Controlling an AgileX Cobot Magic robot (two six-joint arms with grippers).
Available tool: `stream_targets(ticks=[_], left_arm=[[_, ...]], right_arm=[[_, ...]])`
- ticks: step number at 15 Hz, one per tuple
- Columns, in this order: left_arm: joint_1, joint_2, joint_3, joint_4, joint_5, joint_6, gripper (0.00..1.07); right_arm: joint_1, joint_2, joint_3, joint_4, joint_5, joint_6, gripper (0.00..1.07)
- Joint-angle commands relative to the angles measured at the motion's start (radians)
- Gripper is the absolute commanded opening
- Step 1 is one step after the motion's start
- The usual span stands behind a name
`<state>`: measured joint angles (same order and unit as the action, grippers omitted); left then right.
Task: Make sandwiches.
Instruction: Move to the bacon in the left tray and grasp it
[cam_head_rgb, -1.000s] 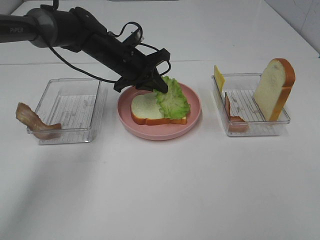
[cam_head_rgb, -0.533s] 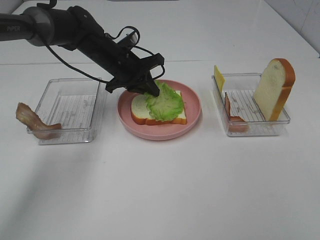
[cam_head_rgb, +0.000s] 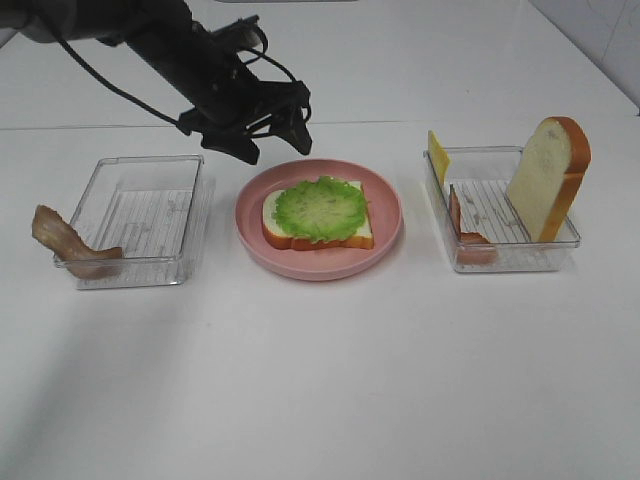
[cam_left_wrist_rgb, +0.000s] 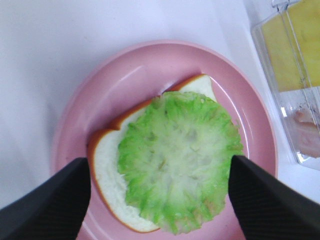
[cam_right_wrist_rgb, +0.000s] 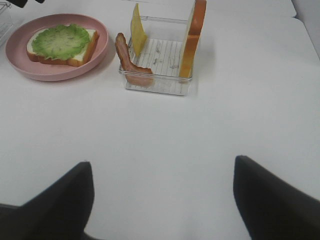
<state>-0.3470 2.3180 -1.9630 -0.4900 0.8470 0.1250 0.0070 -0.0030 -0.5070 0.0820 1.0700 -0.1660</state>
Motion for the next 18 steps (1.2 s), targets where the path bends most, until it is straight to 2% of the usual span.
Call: stream_targets(ticks=[1, 4, 9, 13, 16, 18], left_arm=[[0.003, -0.068, -0.001, 0.105, 0.022, -0.041, 0.73], [0.003, -0.164, -0.001, 0.247, 0.126, -0.066, 0.71], [0.006, -0.247, -0.001, 0.370, 0.259, -0.056, 0.71], [0.103, -0.260, -0.001, 0.382, 0.418, -0.063, 0.71], [0.185, -0.265, 0.001, 0.378, 0.440, -0.095, 0.71], [0.201, -0.284, 0.022, 0.380, 0.440, -0.114, 0.71]], right_arm=[[-0.006, -0.012, 0.004, -0.001, -0.008, -0.006, 0.75], [-0.006, -0.012, 0.004, -0.001, -0.008, -0.006, 0.75], [-0.006, -0.012, 0.004, -0.001, -0.008, -0.006, 0.75], [-0.006, -0.012, 0.004, -0.001, -0.008, -0.006, 0.75], [-0.006, -0.012, 0.004, -0.001, -0.008, -0.006, 0.75], [-0.006, -0.012, 0.004, -0.001, -0.008, -0.006, 0.75]])
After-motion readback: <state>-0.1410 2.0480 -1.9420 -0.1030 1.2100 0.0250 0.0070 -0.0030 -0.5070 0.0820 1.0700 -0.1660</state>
